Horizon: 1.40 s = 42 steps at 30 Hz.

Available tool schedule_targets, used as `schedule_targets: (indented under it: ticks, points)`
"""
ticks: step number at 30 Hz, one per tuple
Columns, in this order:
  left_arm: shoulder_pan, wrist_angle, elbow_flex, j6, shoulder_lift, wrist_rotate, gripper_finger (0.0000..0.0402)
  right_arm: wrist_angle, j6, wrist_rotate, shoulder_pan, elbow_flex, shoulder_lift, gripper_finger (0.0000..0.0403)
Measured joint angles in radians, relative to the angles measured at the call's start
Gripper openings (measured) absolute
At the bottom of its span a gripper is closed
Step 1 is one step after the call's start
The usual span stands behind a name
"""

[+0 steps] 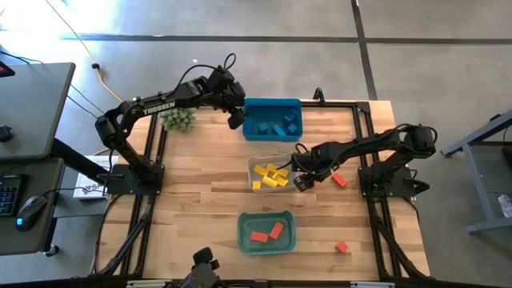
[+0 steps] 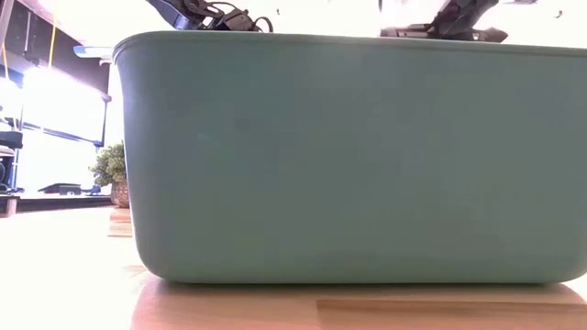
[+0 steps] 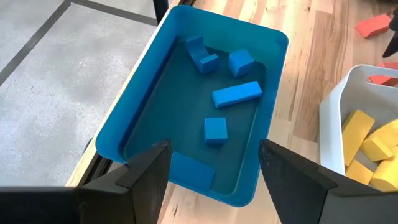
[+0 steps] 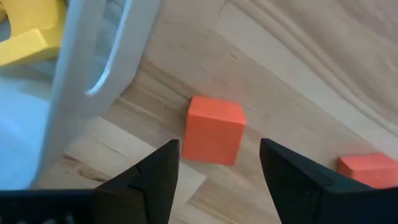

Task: Sort & place blocks by color
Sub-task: Put the orange block into the green bin

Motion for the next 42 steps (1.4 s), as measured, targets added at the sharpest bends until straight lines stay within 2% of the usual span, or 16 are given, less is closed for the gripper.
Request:
schedule_targets:
  ticks: [14,17,22,27,37,42]
  points:
    - [0.0,0.001,0.0,-0.025,0.0,0.0,0.0231,0.095,0.018,0.041,0.0,-0.085,0.0,0.0204]
    - [0.0,0.001,0.0,-0.026,0.0,0.0,0.0231,0.105,0.018,0.052,0.0,-0.086,0.0,0.0182]
    - [0.0,0.001,0.0,-0.026,0.0,0.0,0.0231,0.116,0.011,0.047,0.0,-0.085,-0.002,0.0109]
    - [0.0,0.001,0.0,-0.026,0.0,0.0,0.0231,0.104,0.029,0.035,0.001,-0.084,-0.018,0.0108]
    - [0.0,0.001,0.0,-0.023,0.0,0.0,0.0231,-0.114,0.158,0.057,0.052,0.06,-0.148,0.0108]
    - [0.0,0.0,0.0,-0.023,0.0,0.001,0.0231,-0.12,0.21,0.084,0.121,0.162,-0.214,0.0108]
